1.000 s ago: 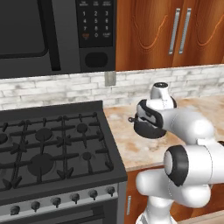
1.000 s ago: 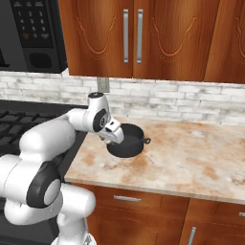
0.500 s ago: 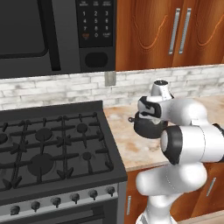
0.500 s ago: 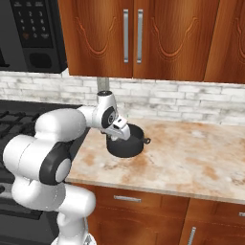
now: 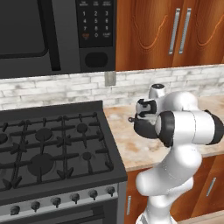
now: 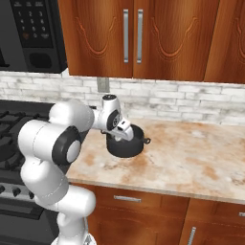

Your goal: Turn on the sink faucet. Then move the garlic from the counter to the sink. Turn off the sink. Move the vegetable from the sink to the pot next to the stove. Finally move the pot to the front right burner.

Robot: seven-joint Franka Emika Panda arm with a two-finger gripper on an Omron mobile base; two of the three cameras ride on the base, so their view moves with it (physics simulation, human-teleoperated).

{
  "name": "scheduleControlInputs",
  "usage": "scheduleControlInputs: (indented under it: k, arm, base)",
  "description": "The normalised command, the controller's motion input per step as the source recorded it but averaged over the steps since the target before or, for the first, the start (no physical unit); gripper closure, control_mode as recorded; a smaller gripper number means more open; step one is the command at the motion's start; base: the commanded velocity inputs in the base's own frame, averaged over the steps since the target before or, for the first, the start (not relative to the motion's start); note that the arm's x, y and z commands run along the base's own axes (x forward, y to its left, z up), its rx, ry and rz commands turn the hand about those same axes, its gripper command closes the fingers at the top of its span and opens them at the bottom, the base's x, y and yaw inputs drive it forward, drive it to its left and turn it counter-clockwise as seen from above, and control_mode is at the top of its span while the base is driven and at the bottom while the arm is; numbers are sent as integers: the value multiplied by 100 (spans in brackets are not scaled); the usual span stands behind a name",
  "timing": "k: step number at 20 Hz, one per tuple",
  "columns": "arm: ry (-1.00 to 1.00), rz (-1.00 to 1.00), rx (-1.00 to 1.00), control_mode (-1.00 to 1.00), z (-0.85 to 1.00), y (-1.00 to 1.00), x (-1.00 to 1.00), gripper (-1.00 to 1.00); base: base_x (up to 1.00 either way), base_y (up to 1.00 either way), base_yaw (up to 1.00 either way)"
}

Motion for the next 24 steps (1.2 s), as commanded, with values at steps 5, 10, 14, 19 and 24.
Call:
scheduleControlInputs:
  k: [5, 10, 14, 19, 24]
  arm:
    - [0, 1, 0, -100, -25, -8, 29, 100]
    - [0, 2, 0, -100, -17, -17, 29, -100]
    - [-1, 3, 0, -100, -4, -1, 22, -100]
    - [-2, 2, 0, -100, 0, 1, 13, -100]
    - [-3, 0, 0, -100, 4, 5, 4, -100]
  base:
    - [0, 0, 0]
    - [0, 0, 0]
    - [0, 0, 0]
    - [0, 0, 0]
    - [0, 0, 0]
